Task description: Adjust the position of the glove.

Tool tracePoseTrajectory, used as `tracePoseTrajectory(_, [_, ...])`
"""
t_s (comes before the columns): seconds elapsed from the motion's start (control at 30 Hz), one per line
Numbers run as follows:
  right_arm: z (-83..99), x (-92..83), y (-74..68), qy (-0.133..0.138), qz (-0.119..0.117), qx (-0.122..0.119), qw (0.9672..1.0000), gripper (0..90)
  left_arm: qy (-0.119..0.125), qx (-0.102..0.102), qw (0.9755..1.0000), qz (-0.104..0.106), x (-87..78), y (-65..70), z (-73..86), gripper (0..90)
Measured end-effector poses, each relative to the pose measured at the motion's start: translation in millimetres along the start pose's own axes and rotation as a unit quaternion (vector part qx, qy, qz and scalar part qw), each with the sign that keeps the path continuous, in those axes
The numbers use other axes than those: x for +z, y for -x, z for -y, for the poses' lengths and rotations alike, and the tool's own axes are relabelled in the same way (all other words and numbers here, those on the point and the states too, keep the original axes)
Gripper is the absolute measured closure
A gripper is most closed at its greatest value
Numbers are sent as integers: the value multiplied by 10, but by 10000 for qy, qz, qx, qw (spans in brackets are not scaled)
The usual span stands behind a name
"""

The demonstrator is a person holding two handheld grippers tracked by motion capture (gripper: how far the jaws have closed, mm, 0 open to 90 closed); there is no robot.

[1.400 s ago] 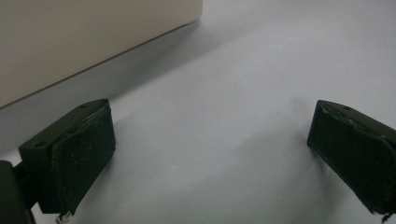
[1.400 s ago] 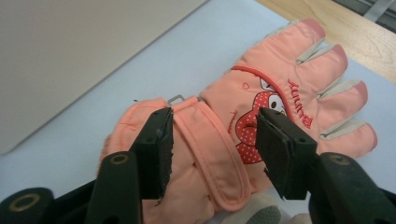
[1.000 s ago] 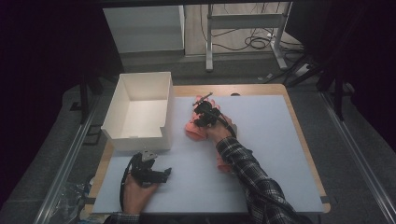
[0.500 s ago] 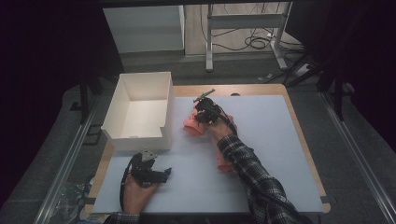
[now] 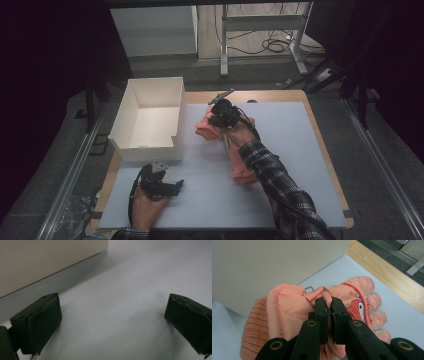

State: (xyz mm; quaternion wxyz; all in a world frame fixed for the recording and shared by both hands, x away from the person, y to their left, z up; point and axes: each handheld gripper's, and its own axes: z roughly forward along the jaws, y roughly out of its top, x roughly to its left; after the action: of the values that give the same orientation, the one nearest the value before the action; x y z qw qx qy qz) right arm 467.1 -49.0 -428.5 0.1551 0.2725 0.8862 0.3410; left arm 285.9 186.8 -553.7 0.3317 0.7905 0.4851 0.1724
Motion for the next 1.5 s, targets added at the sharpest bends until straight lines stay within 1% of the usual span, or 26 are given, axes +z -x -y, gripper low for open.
tracePoseTrajectory(0.03, [0, 0, 0, 0, 0, 0, 10000, 845, -1, 1, 10000, 2, 0, 0, 0, 11])
tracePoseTrajectory(0.07, [-13, -27, -1, 5, 6, -50, 10000, 846, -1, 2, 10000, 2, 0, 0, 0, 11])
tracePoseTrajectory(0.17, [-52, -105, -10, 67, 27, -96, 9999, 846, -3, 5, 10000, 2, 0, -1, 0, 11])
tracePoseTrajectory(0.23, [-91, -194, -16, 116, 44, -149, 9998, 847, -2, 5, 10000, 1, 0, -1, 0, 11])
tracePoseTrajectory(0.3, [-105, -228, -15, 141, 56, -168, 9997, 847, -2, 6, 10000, -1, 0, -1, 0, 11])
tracePoseTrajectory(0.33, [-118, -265, -15, 155, 56, -173, 9997, 847, -1, 4, 10000, 2, 0, -1, 0, 11])
tracePoseTrajectory(0.37, [-137, -342, -12, 205, 64, -205, 9996, 847, 21, -4, 10000, -4, 3, 0, 0, 11])
tracePoseTrajectory(0.47, [-153, -459, -11, 252, 91, -235, 9994, 847, 21, -6, 10000, -3, 3, 1, 0, 11])
tracePoseTrajectory(0.5, [-154, -512, -10, 276, 106, -280, 9992, 847, 22, -8, 10000, -4, 3, 1, 0, 11])
tracePoseTrajectory(0.63, [-128, -690, -15, 305, 123, -371, 9988, 847, 21, -6, 10000, -2, 3, 1, -1, 11])
tracePoseTrajectory(0.67, [-128, -690, -15, 305, 123, -371, 9988, 847, 20, -5, 10000, -2, 3, 0, -1, 11])
tracePoseTrajectory(0.7, [-113, -731, -16, 320, 123, -388, 9987, 847, 20, -6, 10000, -2, 3, 1, -1, 11])
tracePoseTrajectory(0.73, [-70, -810, -19, 314, 141, -422, 9985, 847, 14, -4, 10000, -2, 3, 0, -1, 10])
tracePoseTrajectory(0.8, [-51, -837, -23, 312, 146, -425, 9985, 847, 13, -6, 10000, -4, 2, 1, -1, 10])
tracePoseTrajectory(0.83, [20, -916, -27, 290, 148, -472, 9984, 847, 14, -6, 10000, -5, 2, 1, -1, 11])
tracePoseTrajectory(0.9, [46, -941, -29, 284, 157, -481, 9983, 847, 13, -7, 10000, -5, 2, 1, -1, 10])
tracePoseTrajectory(0.93, [118, -1003, -40, 272, 167, -509, 9982, 847, 13, -6, 10000, -5, 2, 1, -1, 10])
tracePoseTrajectory(1.0, [153, -1031, -45, 271, 158, -517, 9982, 847, 13, -7, 10000, -5, 3, 1, -2, 10])
tracePoseTrajectory(1.03, [235, -1090, -62, 243, 141, -582, 9979, 847, 13, -8, 10000, -5, 2, 1, -2, 10])
tracePoseTrajectory(1.13, [298, -1129, -84, 224, 139, -628, 9977, 847, 16, -12, 10000, -1, 3, 2, -1, 10])
tracePoseTrajectory(1.23, [435, -1212, -118, 197, 108, -707, 9972, 847, 15, -11, 10000, -2, 2, 2, -1, 10])
tracePoseTrajectory(1.33, [536, -1239, -136, 186, 55, -758, 9969, 847, 15, -11, 10000, -1, 3, 2, -2, 10])
tracePoseTrajectory(1.4, [570, -1235, -142, 168, 39, -775, 9968, 847, 14, -11, 10000, -1, 2, 2, -1, 10])
tracePoseTrajectory(1.43, [646, -1197, -145, 113, -14, -760, 9970, 847, 15, -11, 10000, -1, 2, 2, -2, 10])
tracePoseTrajectory(1.5, [716, -1148, -147, 63, -79, -764, 9970, 847, 15, -11, 10000, -2, 2, 2, -1, 11])
